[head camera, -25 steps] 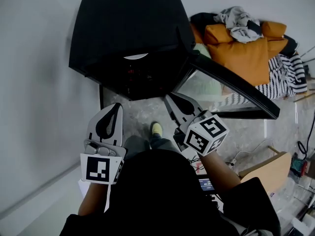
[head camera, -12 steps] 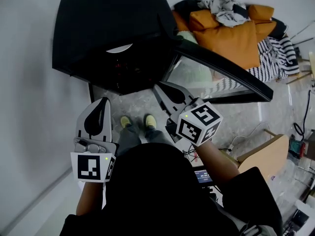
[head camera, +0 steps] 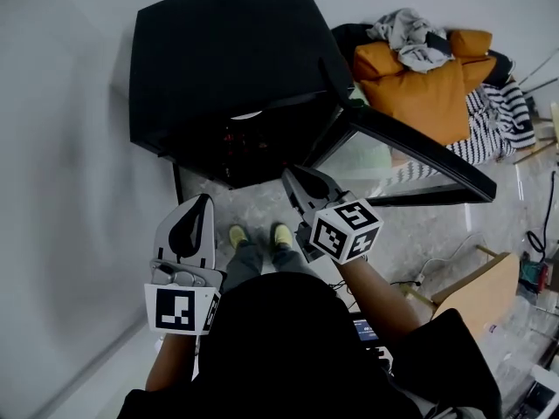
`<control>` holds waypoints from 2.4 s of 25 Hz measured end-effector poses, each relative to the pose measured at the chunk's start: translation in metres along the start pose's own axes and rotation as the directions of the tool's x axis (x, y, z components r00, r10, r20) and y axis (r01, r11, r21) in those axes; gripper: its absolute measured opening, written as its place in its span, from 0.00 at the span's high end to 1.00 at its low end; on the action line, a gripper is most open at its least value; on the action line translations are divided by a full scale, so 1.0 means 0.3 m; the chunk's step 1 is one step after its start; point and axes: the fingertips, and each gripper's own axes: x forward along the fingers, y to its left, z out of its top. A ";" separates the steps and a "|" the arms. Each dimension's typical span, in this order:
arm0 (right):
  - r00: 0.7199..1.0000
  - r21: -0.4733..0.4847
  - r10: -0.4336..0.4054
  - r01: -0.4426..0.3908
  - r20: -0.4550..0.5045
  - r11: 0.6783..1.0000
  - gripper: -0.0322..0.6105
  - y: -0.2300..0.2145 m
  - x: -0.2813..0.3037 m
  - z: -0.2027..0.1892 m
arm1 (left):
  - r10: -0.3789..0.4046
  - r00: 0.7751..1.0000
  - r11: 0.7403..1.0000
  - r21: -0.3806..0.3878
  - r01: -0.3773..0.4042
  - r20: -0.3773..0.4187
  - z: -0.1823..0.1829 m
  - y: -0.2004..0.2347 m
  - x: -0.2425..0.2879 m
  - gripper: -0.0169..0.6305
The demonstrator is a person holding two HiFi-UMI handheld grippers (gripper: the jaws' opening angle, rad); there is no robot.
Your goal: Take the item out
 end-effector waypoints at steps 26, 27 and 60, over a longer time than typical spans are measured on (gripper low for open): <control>0.989 0.614 -0.124 0.046 0.085 0.788 0.71 -0.202 0.554 0.003 | 0.057 0.998 0.997 0.053 -0.057 -0.002 -0.001 0.326 -0.065 0.96; 0.989 0.633 -0.123 0.042 0.085 0.773 0.71 -0.206 0.559 0.002 | 0.054 0.999 0.997 0.054 -0.054 -0.003 -0.001 0.326 -0.061 0.96; 0.980 0.791 -0.155 -0.004 0.125 0.612 0.90 -0.231 0.514 0.007 | 0.064 0.998 0.996 0.056 -0.063 -0.021 -0.010 0.319 -0.047 0.96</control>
